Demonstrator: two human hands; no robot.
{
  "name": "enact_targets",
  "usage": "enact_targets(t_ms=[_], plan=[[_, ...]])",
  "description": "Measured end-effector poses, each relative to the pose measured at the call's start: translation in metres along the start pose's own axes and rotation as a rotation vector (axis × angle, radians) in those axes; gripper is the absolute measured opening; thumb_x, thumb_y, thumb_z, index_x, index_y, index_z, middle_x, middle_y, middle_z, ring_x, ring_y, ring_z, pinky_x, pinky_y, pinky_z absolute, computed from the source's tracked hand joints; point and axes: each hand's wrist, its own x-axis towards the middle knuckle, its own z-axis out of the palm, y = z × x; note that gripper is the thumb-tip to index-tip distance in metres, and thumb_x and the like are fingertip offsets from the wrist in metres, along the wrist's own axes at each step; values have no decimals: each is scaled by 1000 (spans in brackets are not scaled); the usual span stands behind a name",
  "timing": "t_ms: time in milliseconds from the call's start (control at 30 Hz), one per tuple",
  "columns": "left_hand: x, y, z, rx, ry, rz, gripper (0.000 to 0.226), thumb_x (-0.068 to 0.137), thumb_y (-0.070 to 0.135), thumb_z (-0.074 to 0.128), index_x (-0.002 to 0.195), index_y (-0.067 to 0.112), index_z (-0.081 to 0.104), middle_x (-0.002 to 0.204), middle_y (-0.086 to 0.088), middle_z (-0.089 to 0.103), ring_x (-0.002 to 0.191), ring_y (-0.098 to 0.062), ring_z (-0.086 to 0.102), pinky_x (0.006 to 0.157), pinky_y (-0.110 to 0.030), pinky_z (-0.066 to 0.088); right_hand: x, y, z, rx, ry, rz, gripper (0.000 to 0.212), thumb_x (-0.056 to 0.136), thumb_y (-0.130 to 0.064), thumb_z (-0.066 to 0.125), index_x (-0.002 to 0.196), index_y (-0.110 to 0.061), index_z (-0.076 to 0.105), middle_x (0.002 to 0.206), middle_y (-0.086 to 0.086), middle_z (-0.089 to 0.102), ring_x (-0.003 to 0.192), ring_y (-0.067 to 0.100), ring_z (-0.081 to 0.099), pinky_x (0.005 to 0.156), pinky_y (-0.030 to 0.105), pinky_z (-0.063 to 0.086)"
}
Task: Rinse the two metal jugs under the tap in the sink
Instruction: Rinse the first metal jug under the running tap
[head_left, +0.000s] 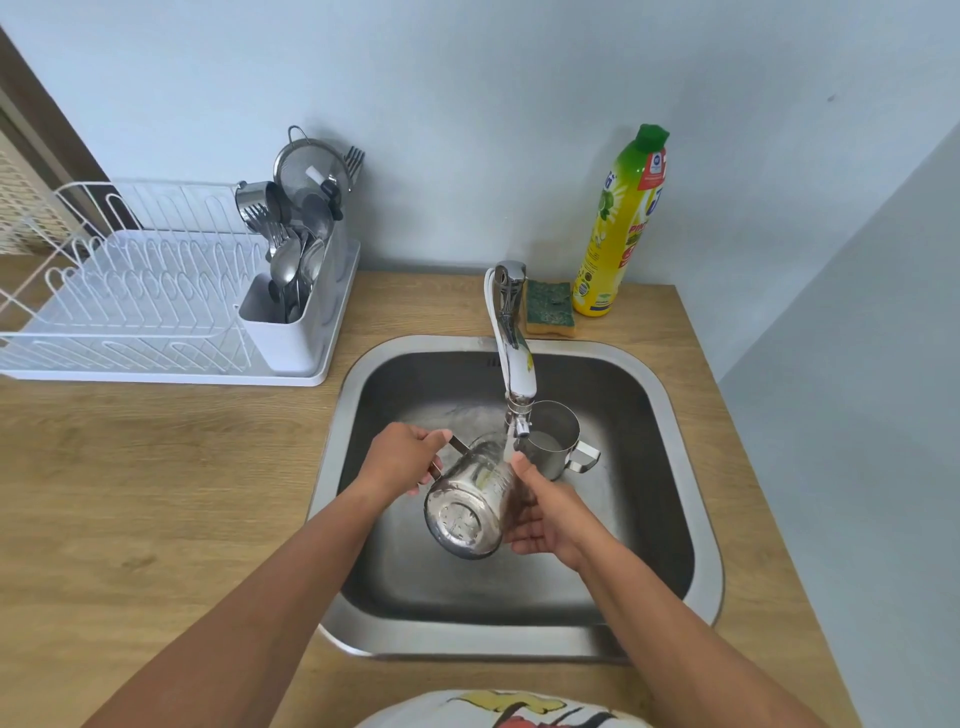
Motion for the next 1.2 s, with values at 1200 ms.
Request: enact_targets(t_ms=[1200], plan=[[-9, 2, 28, -289, -367, 124, 18, 87, 11, 72, 104, 8, 66, 89, -8, 73, 83, -14, 70, 70, -30, 61, -56, -34, -30, -822, 356, -614, 88, 68, -32, 87, 142, -30, 40, 141, -11, 47, 128, 10, 46, 107, 29, 40]])
